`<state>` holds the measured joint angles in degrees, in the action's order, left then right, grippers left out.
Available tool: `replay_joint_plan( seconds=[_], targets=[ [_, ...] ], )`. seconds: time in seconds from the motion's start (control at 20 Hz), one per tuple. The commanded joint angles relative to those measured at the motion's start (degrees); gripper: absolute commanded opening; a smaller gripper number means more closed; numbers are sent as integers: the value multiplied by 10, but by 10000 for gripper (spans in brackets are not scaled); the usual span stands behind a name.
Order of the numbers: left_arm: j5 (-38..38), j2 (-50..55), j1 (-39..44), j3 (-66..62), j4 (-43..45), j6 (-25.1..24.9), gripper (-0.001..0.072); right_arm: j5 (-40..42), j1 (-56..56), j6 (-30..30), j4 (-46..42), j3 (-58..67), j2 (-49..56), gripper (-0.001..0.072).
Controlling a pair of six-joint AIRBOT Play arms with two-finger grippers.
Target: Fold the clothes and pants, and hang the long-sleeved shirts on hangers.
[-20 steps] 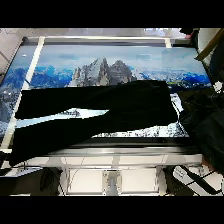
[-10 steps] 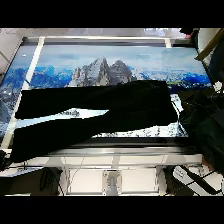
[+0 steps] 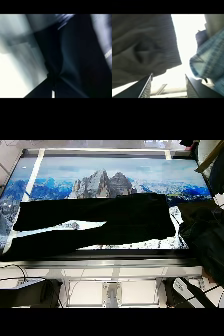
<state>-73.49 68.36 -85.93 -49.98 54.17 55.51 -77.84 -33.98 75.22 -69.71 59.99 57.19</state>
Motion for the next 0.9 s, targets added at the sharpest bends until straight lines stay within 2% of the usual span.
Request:
replay_joint_plan(
  seconds=[0.0, 0.05, 0.15, 0.2, 0.35, 0.5, 0.85],
  targets=[
    [-5, -24, 40, -25, -111, -20, 5, 38, -60, -4, 39, -83, -26, 455],
    [-4, -25, 66, -25, -109, -23, 6, 49, -91, -9, 92, -122, -25, 456],
    [3, -26, 122, -25, -110, -24, 5, 47, -146, -57, 223, -214, -17, 459],
    [10, -26, 151, -25, -110, -24, 5, 54, -157, -60, 243, -254, -14, 465],
    [56, -26, 228, -25, -110, -23, 5, 86, -148, -62, 237, -334, 3, 465],
    [103, -26, 270, -25, -121, -13, 6, 131, -117, -69, 241, -366, 25, 465],
    [110, -26, 279, -26, -141, -13, 5, 247, -23, -88, 340, -368, 98, 465]
  ],
)
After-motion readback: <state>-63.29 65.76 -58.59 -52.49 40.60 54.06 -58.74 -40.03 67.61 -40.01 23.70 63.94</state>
